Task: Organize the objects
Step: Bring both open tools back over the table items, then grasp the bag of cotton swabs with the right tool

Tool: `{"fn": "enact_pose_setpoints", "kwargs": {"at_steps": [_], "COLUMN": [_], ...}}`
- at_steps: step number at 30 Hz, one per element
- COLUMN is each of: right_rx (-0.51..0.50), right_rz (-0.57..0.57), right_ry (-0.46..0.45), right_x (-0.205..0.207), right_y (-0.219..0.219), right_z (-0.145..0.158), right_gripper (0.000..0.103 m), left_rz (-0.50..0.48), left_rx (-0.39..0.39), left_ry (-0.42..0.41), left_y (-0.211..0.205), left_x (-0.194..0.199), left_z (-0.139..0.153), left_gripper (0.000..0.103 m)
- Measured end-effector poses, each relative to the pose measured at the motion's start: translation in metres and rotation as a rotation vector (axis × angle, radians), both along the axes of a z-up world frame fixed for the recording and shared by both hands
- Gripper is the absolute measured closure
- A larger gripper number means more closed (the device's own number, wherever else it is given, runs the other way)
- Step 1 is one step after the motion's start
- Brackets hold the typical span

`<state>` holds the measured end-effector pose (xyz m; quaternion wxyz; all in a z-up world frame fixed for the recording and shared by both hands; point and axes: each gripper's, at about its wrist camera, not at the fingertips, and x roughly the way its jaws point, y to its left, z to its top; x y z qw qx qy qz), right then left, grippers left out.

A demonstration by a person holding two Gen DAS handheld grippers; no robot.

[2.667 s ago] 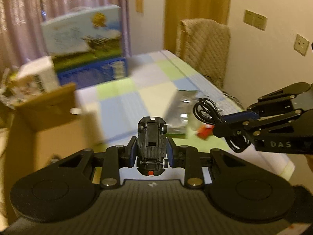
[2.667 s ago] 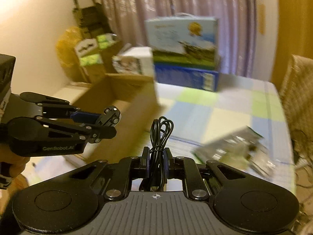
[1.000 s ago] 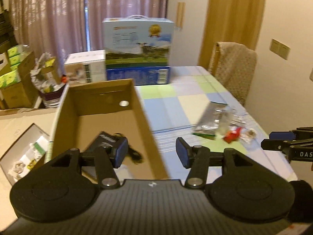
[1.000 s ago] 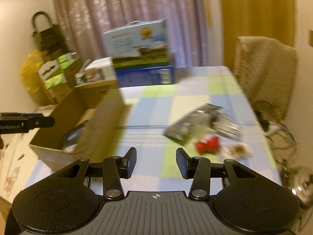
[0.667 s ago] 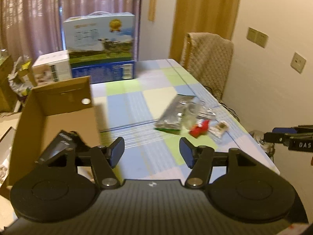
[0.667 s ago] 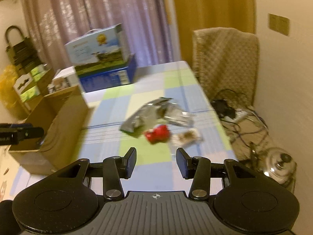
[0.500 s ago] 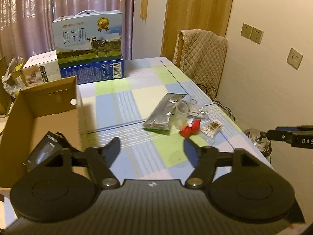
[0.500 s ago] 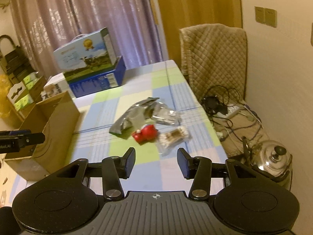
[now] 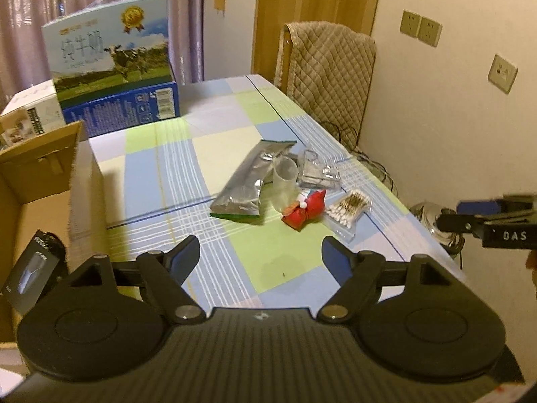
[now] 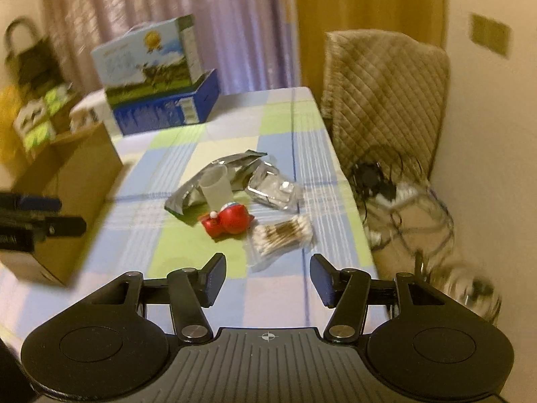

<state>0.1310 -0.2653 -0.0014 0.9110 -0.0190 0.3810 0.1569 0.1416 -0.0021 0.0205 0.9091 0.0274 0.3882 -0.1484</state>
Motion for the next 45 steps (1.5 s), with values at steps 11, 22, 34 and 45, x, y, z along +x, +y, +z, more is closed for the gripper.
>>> {"fn": "enact_pose_setpoints", "kwargs": {"at_steps": [11, 22, 34, 45], "right_rx": [-0.273, -0.602, -0.409, -0.265], "right_rz": [0.377, 0.755, 0.809, 0.552], "right_ry": [-0.038, -0.045, 0.24, 0.26], "right_x": [0.06, 0.11, 0.19, 0.155], "right_y": [0.012, 0.044, 0.053, 0.026], "right_z": [-0.053, -0.126, -0.133, -0.123], "right_gripper": [0.05, 0.05, 0.046, 0.082], "left_rz": [-0.079, -0.103, -0.095, -0.08], "left_rx": [0.019, 0.014, -0.016, -0.023], "left_ry": [0.047, 0.062, 0.092, 0.096], "left_y": [-0.023, -0.033, -0.027, -0.019], "left_x": [0.048, 0.085, 0.094, 0.096], "left_z": [-0.045, -0.073, -0.089, -0.097], "left_gripper": [0.027, 0.027, 0.027, 0.027]}}
